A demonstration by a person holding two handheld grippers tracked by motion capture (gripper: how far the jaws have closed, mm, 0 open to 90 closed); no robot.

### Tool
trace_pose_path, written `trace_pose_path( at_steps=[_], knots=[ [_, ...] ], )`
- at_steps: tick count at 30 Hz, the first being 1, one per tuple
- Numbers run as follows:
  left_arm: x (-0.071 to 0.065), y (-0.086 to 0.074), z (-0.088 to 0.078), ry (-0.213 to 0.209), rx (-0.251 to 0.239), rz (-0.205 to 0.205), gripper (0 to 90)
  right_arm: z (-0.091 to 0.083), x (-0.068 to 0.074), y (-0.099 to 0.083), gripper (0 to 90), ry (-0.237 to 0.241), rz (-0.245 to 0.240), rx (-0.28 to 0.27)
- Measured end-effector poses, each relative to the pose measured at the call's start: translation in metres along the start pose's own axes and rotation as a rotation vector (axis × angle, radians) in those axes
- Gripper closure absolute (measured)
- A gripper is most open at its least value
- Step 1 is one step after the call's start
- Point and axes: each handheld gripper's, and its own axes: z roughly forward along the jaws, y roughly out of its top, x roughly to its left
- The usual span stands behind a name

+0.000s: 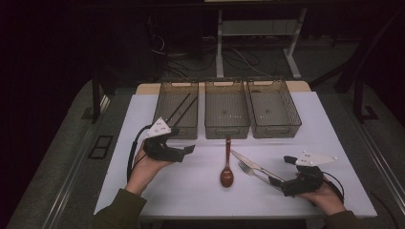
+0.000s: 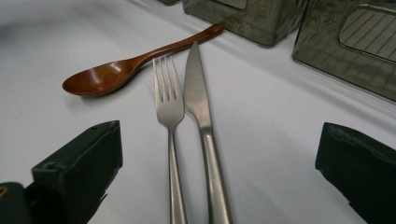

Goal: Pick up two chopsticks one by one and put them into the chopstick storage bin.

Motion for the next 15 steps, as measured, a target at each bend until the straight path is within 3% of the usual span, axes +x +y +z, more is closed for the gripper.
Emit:
trace_pose_path(
  at_steps=[15],
  knots=[
    [-0.020, -0.039, -0.007, -0.036, 0.014, 0.020, 0.0, 0.000, 0.000, 0.000, 0.2, 0.004, -0.001, -0.002]
  ],
)
